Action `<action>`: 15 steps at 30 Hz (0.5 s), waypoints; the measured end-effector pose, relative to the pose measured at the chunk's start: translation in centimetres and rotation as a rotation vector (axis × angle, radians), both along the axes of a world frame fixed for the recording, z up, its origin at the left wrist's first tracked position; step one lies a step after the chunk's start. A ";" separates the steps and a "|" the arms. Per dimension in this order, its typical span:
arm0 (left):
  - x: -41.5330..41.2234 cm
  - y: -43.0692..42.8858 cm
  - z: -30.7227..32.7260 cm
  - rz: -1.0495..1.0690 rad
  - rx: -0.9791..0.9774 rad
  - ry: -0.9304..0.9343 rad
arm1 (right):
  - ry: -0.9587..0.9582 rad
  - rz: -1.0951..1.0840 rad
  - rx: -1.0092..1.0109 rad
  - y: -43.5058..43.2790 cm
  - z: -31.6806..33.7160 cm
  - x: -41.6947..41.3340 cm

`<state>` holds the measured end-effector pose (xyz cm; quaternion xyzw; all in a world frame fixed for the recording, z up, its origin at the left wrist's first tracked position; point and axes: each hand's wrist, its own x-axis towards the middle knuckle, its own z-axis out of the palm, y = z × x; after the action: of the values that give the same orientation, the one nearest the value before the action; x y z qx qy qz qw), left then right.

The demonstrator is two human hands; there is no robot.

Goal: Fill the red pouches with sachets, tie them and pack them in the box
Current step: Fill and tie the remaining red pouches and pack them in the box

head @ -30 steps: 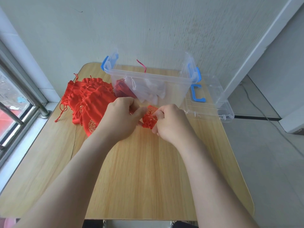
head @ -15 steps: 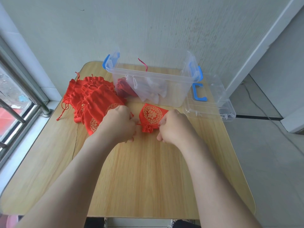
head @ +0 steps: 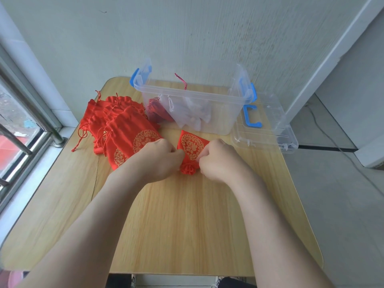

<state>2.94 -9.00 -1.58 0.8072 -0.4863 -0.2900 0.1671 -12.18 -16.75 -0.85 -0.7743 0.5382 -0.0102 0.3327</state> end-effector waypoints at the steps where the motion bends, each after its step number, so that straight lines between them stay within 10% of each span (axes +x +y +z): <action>1: 0.0 0.0 0.0 -0.012 -0.002 0.000 | -0.002 0.002 0.002 0.0 0.0 0.0; 15: -0.4 0.1 0.5 -0.134 -0.198 -0.073 | -0.087 -0.106 -0.175 -0.6 -1.1 0.0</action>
<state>2.54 -8.89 -1.03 0.7624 -0.5711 -0.2216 0.2084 -12.18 -17.33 -1.91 -0.7696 0.5605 -0.1085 0.2859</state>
